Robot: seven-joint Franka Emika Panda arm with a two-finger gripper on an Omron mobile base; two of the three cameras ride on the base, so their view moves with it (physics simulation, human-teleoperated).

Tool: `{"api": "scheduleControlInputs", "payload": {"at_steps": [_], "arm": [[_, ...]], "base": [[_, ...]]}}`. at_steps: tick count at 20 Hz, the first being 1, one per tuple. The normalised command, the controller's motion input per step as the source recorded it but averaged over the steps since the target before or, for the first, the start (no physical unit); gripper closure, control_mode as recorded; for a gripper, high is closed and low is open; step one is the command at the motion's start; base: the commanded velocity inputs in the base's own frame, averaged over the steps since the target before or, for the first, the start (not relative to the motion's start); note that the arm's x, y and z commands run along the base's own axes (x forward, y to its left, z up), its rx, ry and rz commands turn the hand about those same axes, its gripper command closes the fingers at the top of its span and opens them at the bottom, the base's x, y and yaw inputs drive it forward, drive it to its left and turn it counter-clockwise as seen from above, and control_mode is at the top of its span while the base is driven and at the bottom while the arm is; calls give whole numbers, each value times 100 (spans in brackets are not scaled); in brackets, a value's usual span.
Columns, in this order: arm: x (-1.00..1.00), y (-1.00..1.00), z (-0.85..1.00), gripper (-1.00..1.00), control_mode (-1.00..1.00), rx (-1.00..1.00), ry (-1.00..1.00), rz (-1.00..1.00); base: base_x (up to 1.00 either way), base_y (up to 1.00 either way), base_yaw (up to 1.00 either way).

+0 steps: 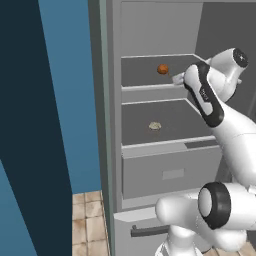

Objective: Move the tangerine and dumpling from the second highest shelf to the top shelf to make space. Then, place the pitcher from the counter on the cleared second highest shelf.

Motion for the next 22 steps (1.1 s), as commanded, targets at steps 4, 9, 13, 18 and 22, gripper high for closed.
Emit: {"api": "scheduleControlInputs", "payload": {"at_steps": [4,9,13,18,22], "arm": [[-85,0,-75,-100,-100,0,15,0],[-61,0,-82,-100,-100,0,18,0],[-34,1,-77,-100,-100,0,23,0],[-13,6,-65,-100,-100,0,23,0],[0,11,-45,-100,-100,0,16,0]], "base": [[0,0,0],[0,0,0],[0,0,0],[0,0,0],[0,0,0]]}}
